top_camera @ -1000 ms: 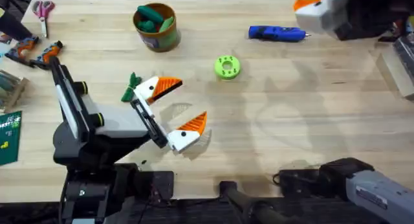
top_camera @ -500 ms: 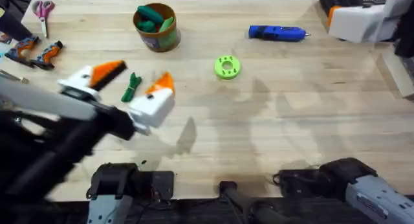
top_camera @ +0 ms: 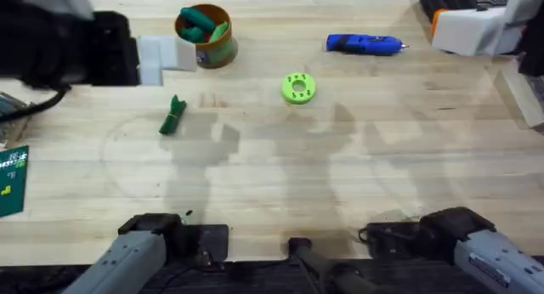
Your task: Pick up the gripper from the table and insert it into the empty holder that is missing its gripper. Then pick up a screw, insert it into the mounting hole, and use the screwdriver to tighten it. Finally, clean up the table by picking up the vegetable and placing it into the bucket.
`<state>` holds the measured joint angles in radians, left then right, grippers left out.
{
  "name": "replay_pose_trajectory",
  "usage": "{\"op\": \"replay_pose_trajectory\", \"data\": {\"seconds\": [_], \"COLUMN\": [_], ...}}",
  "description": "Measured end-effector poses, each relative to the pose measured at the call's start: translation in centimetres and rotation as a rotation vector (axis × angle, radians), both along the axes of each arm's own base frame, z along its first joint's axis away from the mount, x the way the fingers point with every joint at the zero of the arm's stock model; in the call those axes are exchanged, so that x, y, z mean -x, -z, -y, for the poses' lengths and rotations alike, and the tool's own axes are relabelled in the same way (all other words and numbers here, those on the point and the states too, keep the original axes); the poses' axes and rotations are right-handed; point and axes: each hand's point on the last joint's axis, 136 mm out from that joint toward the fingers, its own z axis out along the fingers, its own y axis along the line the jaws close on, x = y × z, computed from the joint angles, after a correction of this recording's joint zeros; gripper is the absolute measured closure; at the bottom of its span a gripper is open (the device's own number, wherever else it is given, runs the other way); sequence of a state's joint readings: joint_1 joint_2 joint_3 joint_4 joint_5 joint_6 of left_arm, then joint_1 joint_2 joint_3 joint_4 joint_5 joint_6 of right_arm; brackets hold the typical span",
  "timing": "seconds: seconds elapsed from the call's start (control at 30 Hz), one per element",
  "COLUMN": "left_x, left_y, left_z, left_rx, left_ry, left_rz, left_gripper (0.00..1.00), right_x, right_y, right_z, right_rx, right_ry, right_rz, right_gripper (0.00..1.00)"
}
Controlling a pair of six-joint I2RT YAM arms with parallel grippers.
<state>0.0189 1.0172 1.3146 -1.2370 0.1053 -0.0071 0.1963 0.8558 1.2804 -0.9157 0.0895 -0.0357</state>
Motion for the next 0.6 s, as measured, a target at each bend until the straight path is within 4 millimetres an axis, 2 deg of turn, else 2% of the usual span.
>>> {"op": "replay_pose_trajectory", "data": {"seconds": [0.2, 0.23, 0.37, 0.4, 0.5, 0.53, 0.57, 0.6], "left_x": [-1.4, -2.4, -4.9, -6.1, -6.8, -7.0, -7.8, -7.8], "left_y": [4.8, 7.5, 11.5, 14.3, 16.8, 17.4, 19.6, 19.8], "left_z": [-2.2, -2.8, -3.4, -3.6, -3.7, -3.7, -4.4, -4.5], "left_rx": [-0.134, -0.181, -0.221, -0.231, -0.235, -0.234, -0.181, -0.164], "left_ry": [-0.013, 0.015, 0.071, 0.113, 0.15, 0.16, 0.187, 0.191], "left_rz": [-0.229, -0.342, -0.448, -0.516, -0.566, -0.578, -0.603, -0.604], "left_gripper": [0.014, 0.036, 0.052, 0.031, 0.019, 0.018, 0.013, 0.013], "right_x": [0.0, 0.0, 0.1, 0.1, -0.3, -0.6, -2.2, -2.5], "right_y": [0.0, 0.0, 0.2, 0.3, 0.7, 0.9, 3.0, 3.6], "right_z": [0.0, 0.0, 0.0, 0.0, 0.0, 0.1, -0.1, -0.1], "right_rx": [-0.002, -0.002, -0.001, 0.0, -0.001, -0.002, -0.017, -0.018], "right_ry": [0.002, 0.002, 0.002, 0.002, 0.012, 0.02, 0.06, 0.065], "right_rz": [-0.001, -0.001, -0.01, -0.012, -0.03, -0.041, -0.129, -0.154], "right_gripper": [0.01, 0.01, 0.011, 0.01, 0.009, 0.009, 0.007, 0.007]}}
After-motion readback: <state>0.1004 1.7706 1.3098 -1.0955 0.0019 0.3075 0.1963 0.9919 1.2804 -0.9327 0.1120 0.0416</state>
